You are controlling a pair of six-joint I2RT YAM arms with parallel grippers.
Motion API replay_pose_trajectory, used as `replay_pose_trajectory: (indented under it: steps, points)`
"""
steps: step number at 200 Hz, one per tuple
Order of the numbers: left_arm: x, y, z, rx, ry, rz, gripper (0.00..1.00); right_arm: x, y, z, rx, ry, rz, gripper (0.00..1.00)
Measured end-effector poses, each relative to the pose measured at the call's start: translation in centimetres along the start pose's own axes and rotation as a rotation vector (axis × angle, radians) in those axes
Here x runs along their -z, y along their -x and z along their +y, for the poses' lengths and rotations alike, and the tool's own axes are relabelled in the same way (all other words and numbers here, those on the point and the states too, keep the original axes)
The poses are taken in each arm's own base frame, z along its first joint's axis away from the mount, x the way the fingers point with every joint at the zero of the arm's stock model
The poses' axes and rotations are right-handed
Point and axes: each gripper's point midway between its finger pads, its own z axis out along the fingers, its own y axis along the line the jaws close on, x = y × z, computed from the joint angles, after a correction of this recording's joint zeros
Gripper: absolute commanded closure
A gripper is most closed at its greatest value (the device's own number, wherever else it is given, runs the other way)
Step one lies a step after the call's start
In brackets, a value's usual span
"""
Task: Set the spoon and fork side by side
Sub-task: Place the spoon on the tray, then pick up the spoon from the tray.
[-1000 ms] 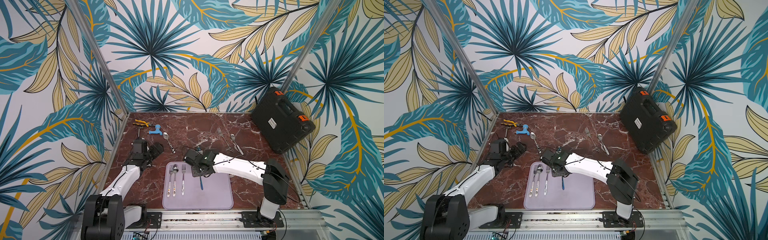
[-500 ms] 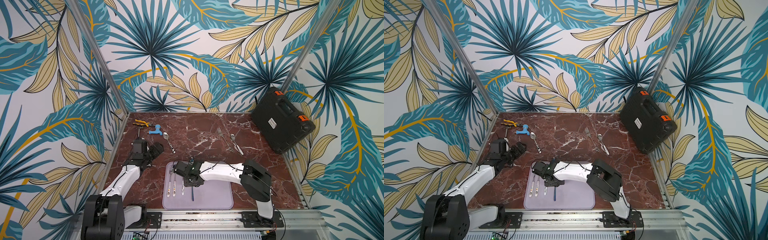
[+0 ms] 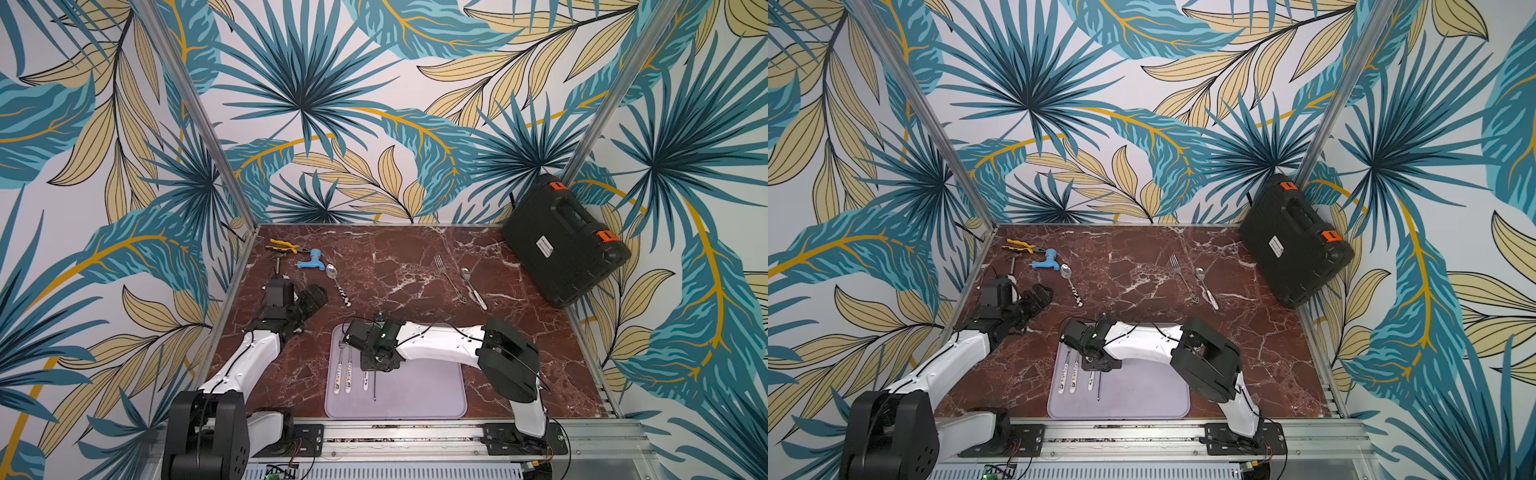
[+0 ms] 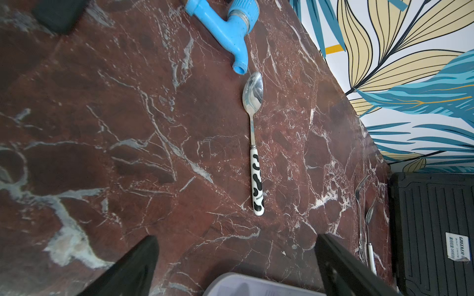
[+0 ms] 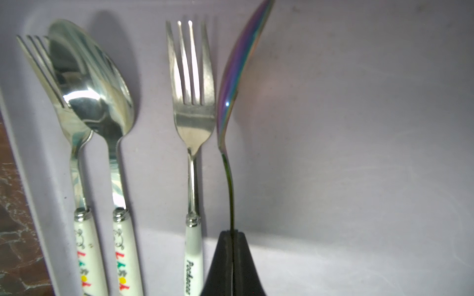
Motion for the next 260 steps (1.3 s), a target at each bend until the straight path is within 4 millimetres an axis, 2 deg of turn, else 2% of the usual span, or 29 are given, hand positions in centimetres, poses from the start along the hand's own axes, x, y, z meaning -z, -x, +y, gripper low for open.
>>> replay_pose_trajectory:
  steps: [18,51,118,260]
  points:
    - [0.0,0.0,0.0,0.0,0.0,0.0,0.0,0.0,0.1,0.2,0.0,0.002,-0.001,1.0]
    - [0.0,0.0,0.0,0.0,0.0,0.0,0.0,0.0,0.2,0.4,0.0,0.001,-0.002,0.92]
    - [0.0,0.0,0.0,0.0,0.0,0.0,0.0,0.0,0.3,-0.6,0.007,-0.044,-0.012,0.77]
    - [0.0,0.0,0.0,-0.001,-0.001,-0.001,0.0,-0.1,2.1,-1.8,-0.016,-0.07,-0.039,0.77]
